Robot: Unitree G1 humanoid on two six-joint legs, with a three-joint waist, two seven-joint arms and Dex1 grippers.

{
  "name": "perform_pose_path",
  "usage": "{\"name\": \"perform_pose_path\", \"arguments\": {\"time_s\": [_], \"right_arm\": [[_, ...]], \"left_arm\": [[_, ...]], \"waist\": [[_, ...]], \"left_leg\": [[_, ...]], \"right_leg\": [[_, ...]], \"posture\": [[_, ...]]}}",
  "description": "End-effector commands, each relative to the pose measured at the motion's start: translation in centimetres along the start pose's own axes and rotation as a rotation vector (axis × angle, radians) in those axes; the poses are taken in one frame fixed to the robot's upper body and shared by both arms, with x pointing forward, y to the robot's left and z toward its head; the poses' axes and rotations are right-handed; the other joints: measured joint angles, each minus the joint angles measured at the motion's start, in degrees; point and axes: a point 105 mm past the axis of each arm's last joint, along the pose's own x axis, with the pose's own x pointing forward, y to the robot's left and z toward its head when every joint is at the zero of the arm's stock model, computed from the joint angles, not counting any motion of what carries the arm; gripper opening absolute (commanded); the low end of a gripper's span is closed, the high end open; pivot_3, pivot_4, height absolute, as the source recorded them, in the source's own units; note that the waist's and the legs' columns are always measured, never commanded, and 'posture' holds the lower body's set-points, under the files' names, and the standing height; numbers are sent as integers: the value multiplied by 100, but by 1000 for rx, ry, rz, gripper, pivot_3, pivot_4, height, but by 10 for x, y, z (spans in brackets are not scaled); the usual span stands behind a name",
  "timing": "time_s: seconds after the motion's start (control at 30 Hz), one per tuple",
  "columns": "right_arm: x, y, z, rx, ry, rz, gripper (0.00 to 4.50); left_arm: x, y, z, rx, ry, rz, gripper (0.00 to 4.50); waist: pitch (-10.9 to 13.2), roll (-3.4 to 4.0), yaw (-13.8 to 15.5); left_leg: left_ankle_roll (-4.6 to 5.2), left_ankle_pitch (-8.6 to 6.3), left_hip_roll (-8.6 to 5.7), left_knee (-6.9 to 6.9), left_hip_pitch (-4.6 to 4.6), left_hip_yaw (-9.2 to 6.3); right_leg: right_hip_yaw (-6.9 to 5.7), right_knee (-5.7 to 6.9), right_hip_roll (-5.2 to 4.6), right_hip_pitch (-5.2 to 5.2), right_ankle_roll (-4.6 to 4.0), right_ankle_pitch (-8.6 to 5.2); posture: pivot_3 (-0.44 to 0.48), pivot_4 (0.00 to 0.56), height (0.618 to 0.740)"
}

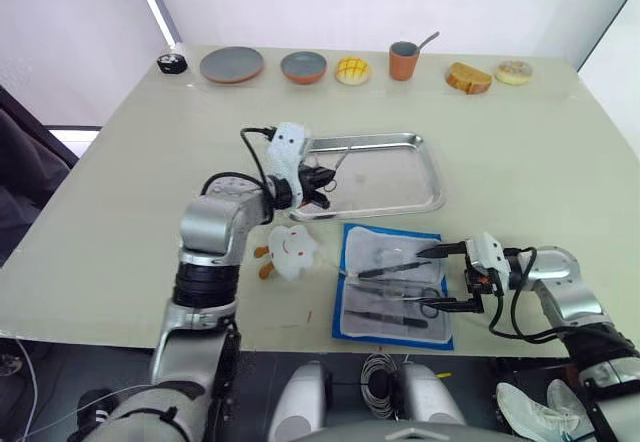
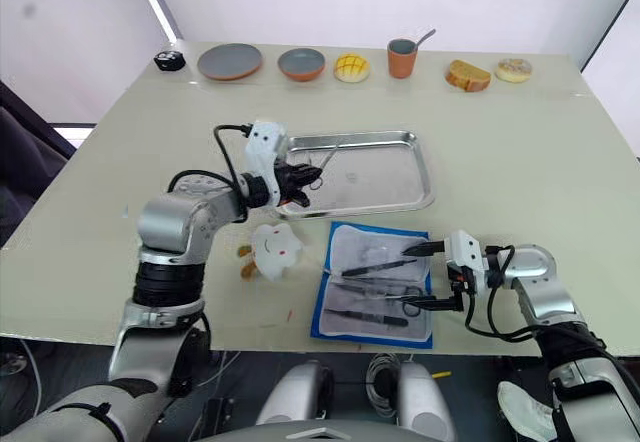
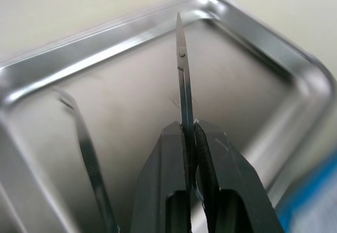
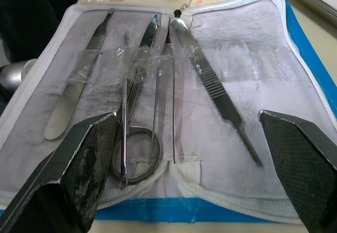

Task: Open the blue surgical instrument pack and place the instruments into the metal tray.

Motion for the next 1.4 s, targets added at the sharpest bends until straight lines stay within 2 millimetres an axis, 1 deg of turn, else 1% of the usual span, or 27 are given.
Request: {"name": "perform_pose_path", "arguments": {"time_s": [0.03,0.2,0.5,0.7,0.97,1.23,1.27,1.33,1.4], "right_arm": [[-4,12,-28,114,92,19,4500],[-5,12,-27,115,94,20,4500],[-5,13,-26,112,97,20,4500],[-4,14,-26,113,94,17,4500],[-1,15,-27,117,86,20,4500],[-1,15,-27,117,84,18,4500],[-1,15,-27,118,84,18,4500],[-1,14,-27,118,83,17,4500],[-1,14,-27,118,83,17,4500]], "left_arm": [[2,7,9,-32,-30,100,22],[15,3,5,-69,-11,174,22],[25,2,-3,-96,9,223,22],[25,5,-4,-111,14,243,22],[23,6,-12,-126,44,264,22],[23,4,-13,-152,47,251,22],[22,3,-13,-155,45,246,820],[21,2,-12,-151,44,241,1342],[20,1,-11,-146,41,236,2211]], "waist": [[0,2,-6],[0,1,15],[0,1,16],[0,1,16],[0,1,15],[0,1,15],[0,1,15],[0,1,15],[0,1,14]], "left_leg": [[0,0,0,0,0,0],[-1,0,-4,-1,-1,1],[-8,3,-5,-1,-2,0],[-12,6,-6,-1,-2,0],[-24,12,-6,-1,-3,-1],[-25,13,-6,-2,-2,-1],[-26,13,-6,-2,-2,-1],[-25,13,-6,-2,-2,0],[-26,13,-6,-2,-2,0]], "right_leg": [[0,0,0,0,0,0],[0,-1,-6,0,1,1],[-2,-2,-10,0,1,1],[-3,-2,-10,0,1,1],[-3,-2,-10,0,1,1],[-4,-2,-10,0,1,1],[-4,-2,-10,0,1,1],[-4,-3,-10,0,1,0],[-4,-3,-10,0,1,1]], "posture": [[0,150,740],[0,150,740],[0,150,740],[0,150,740],[0,150,740],[0,150,740],[0,150,740],[0,150,740],[0,150,740]]}}
